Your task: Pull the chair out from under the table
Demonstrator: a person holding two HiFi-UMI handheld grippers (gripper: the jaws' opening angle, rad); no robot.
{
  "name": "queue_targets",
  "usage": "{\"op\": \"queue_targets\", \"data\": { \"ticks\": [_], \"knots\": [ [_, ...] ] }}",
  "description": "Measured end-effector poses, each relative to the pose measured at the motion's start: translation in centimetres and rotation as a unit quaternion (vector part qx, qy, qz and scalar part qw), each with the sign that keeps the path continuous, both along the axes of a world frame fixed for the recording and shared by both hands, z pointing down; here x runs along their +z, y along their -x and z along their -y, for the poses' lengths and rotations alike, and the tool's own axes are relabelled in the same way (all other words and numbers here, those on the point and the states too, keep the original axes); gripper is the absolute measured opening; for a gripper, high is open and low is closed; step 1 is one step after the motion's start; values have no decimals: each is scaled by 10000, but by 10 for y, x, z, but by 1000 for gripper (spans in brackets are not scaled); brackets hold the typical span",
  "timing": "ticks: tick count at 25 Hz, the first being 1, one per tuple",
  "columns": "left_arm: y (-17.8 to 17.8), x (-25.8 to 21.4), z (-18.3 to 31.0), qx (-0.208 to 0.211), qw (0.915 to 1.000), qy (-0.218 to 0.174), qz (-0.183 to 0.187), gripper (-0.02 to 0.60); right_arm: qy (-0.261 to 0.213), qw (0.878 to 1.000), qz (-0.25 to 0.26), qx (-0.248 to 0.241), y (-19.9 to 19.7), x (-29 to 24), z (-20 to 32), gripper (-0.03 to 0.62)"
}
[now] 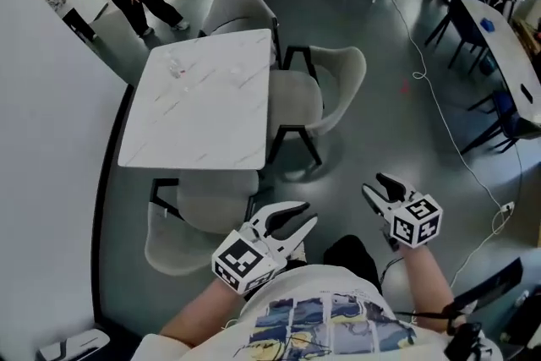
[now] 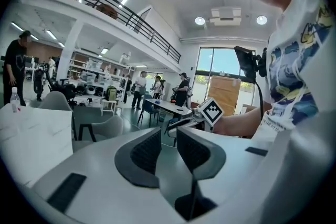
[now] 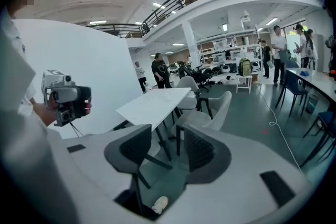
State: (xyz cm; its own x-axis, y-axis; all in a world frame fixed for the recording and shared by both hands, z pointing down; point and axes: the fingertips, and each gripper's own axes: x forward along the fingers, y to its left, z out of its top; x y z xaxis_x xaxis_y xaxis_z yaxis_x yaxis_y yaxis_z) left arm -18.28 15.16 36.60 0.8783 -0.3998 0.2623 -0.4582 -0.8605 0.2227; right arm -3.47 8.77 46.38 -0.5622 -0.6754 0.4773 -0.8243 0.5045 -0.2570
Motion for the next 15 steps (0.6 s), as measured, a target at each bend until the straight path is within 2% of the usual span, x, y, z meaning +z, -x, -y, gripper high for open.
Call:
{"op": "queue_targets", "data": {
  "ticks": [7,15],
  "knots": [
    [-24,22,90,-566,9980,256,142,77,393,9989,68,238,-61,50,144,186],
    [-91,1,200,-1406,9894,316,203,77,983,9931,413,481,-143,108,339,215]
  ]
}}
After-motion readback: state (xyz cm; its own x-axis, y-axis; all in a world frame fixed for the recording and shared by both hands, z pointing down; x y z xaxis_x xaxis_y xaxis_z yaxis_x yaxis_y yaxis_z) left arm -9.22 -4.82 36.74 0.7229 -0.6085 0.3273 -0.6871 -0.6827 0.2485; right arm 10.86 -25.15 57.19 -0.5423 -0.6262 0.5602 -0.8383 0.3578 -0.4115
